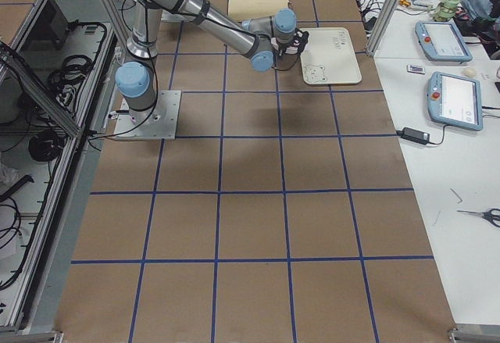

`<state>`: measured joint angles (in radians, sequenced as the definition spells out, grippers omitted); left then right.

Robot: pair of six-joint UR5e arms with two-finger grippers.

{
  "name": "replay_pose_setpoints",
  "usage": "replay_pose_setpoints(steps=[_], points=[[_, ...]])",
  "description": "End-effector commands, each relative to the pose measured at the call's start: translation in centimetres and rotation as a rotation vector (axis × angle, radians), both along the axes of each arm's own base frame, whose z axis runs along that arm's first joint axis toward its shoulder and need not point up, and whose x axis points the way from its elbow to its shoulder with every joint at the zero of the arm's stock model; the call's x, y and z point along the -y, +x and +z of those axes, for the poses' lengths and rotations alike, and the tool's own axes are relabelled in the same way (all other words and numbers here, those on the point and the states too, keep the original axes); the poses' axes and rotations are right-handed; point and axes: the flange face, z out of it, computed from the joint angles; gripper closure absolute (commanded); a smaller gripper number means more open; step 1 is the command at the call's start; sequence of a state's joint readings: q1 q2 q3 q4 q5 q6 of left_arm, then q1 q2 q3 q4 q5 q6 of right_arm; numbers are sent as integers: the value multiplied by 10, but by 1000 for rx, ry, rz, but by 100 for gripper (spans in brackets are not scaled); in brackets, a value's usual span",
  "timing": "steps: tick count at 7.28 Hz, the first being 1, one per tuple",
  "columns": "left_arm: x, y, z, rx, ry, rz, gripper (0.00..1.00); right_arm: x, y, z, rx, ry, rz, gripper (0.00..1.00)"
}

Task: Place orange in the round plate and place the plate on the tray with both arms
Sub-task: 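Lift the bowl by its rim with the right gripper, tilting it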

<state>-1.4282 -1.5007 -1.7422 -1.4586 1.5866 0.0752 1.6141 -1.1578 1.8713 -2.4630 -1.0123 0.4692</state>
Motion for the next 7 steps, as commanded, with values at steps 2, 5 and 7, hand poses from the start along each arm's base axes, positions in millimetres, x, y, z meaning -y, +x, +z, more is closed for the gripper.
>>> replay_pose_setpoints(steps=[2,5,7], points=[[1,0,-1,-2,1,0,0,7,-10,10,67,-21,-14,100],[1,0,-1,-2,0,0,0,8,-24,25,104,-69,-18,100],[1,0,-1,-2,-2,0,0,8,-22,28,151,-90,-7,100]])
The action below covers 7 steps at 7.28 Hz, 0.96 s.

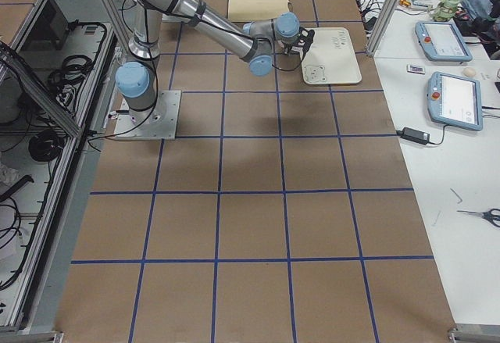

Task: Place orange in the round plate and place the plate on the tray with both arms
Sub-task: 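Lift the bowl by its rim with the right gripper, tilting it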

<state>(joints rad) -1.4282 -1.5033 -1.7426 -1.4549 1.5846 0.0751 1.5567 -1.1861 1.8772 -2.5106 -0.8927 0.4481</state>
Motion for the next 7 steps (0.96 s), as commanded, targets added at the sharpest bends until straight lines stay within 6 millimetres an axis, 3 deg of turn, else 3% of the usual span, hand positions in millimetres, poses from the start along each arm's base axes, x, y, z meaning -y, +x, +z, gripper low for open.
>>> replay_pose_setpoints(steps=[1,3,4,5,7], points=[[0,0,0,1,3,0,0,0,-4,4,68,-28,17,100],[0,0,0,2,0,0,0,18,-3,25,112,-107,36,100],[0,-1,0,2,-2,-2,0,42,-4,29,112,-126,30,100],[0,0,0,2,-2,0,0,77,-5,33,111,-156,25,100],[0,0,0,2,-3,0,0,147,-7,19,116,-181,4,100]])
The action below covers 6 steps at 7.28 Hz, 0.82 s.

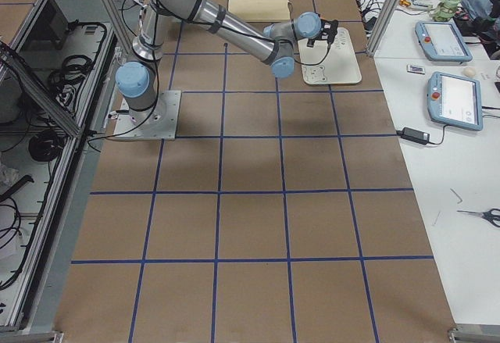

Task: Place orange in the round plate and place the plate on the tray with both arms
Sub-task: 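Carry the bowl with the right gripper over the bear tray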

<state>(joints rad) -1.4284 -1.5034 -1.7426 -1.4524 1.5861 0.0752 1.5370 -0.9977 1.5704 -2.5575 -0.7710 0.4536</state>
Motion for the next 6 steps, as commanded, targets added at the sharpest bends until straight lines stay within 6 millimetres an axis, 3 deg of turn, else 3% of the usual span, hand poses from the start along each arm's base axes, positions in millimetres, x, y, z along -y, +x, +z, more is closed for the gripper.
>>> replay_pose_setpoints(steps=[1,2,4,5,6], points=[[0,0,0,0,0,0,0,63,-2,-36,5,-4,-13,100],[0,-1,0,0,0,-1,0,66,-2,-56,5,19,-12,100],[-1,0,-1,1,5,0,0,53,-2,-82,8,72,-6,100],[0,0,0,1,0,-1,0,50,-2,-85,6,80,-6,100],[0,0,0,1,2,-1,0,42,-2,-91,1,112,-21,83]])
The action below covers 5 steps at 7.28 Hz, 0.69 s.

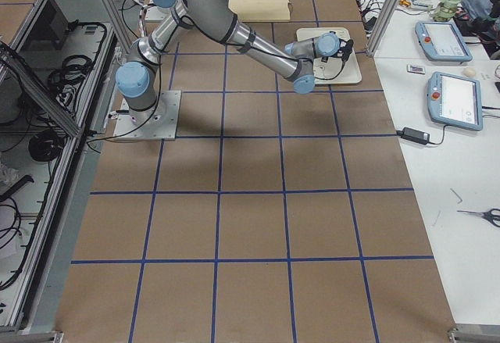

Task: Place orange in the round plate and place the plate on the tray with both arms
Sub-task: 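Carry the bowl with the right gripper over the bear tray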

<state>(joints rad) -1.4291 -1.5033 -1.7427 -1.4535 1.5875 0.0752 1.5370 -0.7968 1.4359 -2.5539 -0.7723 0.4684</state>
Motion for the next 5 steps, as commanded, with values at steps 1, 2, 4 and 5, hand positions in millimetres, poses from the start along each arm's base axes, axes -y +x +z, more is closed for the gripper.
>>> replay_pose_setpoints(steps=[1,2,4,5], points=[[0,0,0,0,1,-1,0,-18,-1,-13,-15,45,-7,36],[0,0,0,0,1,-1,0,-17,-6,-2,-75,28,-32,0],[0,1,1,2,1,2,0,-14,-21,31,-254,-47,-80,0],[-1,1,1,1,2,2,0,-20,-27,68,-352,-82,-44,0]])
